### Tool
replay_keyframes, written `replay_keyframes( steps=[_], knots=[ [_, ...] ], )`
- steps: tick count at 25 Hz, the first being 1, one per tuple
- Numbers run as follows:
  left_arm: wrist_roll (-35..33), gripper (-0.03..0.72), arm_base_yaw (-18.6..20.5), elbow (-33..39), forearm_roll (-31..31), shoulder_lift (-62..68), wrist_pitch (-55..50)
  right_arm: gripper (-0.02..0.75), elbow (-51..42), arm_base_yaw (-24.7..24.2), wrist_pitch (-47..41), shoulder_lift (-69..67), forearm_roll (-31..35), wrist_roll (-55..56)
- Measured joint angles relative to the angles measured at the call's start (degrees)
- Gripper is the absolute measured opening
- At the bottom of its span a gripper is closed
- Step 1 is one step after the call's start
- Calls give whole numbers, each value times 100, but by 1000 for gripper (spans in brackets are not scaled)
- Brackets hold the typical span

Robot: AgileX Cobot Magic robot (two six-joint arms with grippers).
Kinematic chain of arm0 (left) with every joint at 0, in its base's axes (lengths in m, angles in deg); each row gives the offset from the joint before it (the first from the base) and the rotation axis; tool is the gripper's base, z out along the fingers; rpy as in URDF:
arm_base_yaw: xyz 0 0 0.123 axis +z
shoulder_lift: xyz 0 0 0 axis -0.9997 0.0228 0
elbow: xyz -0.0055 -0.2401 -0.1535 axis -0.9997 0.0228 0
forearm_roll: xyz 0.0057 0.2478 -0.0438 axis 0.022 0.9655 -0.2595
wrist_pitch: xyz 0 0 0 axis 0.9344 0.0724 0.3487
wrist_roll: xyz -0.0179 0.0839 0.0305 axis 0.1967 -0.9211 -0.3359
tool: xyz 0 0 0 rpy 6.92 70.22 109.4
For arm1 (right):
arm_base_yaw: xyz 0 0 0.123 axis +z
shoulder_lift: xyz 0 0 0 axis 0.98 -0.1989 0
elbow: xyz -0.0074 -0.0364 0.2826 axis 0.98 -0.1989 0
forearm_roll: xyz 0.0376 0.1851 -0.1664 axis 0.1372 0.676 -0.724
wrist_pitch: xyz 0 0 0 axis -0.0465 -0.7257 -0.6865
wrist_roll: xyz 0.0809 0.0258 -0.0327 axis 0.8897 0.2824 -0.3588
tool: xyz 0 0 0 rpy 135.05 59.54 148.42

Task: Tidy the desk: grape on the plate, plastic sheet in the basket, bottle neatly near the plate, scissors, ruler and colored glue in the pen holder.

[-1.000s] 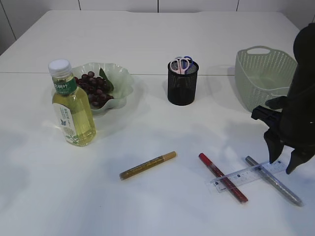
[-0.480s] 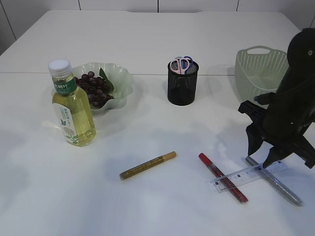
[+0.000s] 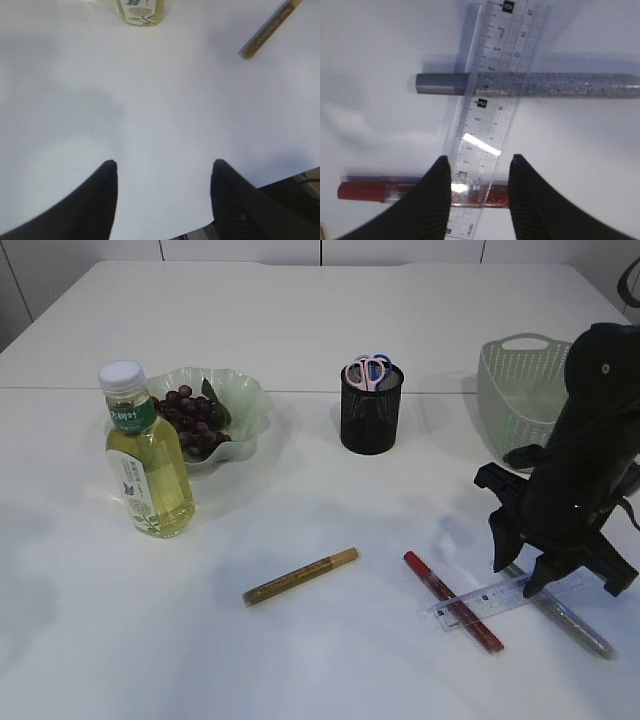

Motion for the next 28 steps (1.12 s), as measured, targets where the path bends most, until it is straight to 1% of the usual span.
replay_keyframes(
  steps=[10, 12, 16, 28],
  knots=[
    [0, 435, 0, 0, 7, 0, -10, 319, 0, 0, 52, -76, -90, 89],
    [0, 435, 0, 0, 37, 0, -10, 335, 0, 0, 117, -114, -48, 109],
    [0, 435, 0, 0, 109, 0, -10, 399, 0, 0, 139, -215, 118, 109],
    [0, 434, 0, 0, 109, 0, -31, 412, 0, 0, 183, -383, 134, 99]
  ],
)
